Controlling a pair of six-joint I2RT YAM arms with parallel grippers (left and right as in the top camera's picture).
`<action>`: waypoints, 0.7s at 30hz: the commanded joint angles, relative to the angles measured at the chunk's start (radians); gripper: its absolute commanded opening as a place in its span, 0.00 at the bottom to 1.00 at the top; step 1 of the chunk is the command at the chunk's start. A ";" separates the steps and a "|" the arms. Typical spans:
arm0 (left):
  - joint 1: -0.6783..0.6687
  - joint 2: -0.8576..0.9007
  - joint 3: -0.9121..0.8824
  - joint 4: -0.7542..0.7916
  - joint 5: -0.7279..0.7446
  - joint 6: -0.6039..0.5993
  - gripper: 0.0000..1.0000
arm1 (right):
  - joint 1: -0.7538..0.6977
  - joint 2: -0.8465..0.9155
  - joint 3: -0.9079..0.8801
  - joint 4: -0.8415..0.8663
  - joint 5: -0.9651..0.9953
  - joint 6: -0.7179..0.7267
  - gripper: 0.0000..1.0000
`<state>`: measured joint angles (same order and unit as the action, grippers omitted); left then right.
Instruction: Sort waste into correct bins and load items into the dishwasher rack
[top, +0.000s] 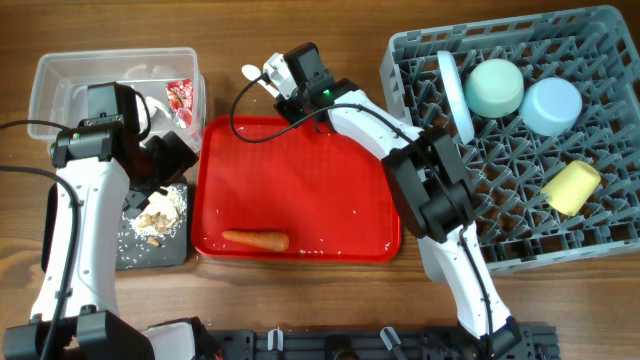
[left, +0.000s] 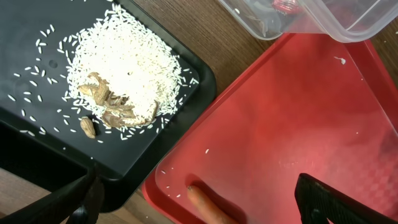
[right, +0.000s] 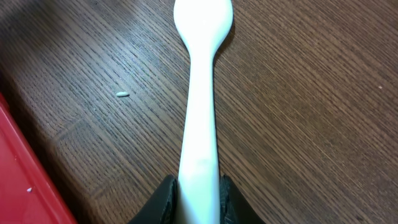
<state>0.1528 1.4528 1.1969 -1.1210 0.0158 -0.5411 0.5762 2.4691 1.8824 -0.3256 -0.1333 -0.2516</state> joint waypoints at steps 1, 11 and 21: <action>0.005 -0.016 0.000 0.003 -0.006 -0.018 1.00 | -0.002 0.057 -0.040 -0.070 0.032 -0.006 0.04; 0.005 -0.016 0.000 0.003 -0.006 -0.018 1.00 | -0.005 -0.040 -0.040 -0.134 0.032 0.024 0.04; 0.005 -0.016 0.000 0.003 -0.006 -0.018 1.00 | -0.026 -0.102 -0.040 -0.106 0.145 0.021 0.05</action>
<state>0.1528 1.4528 1.1969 -1.1210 0.0158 -0.5411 0.5682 2.4104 1.8561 -0.4534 -0.0433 -0.2359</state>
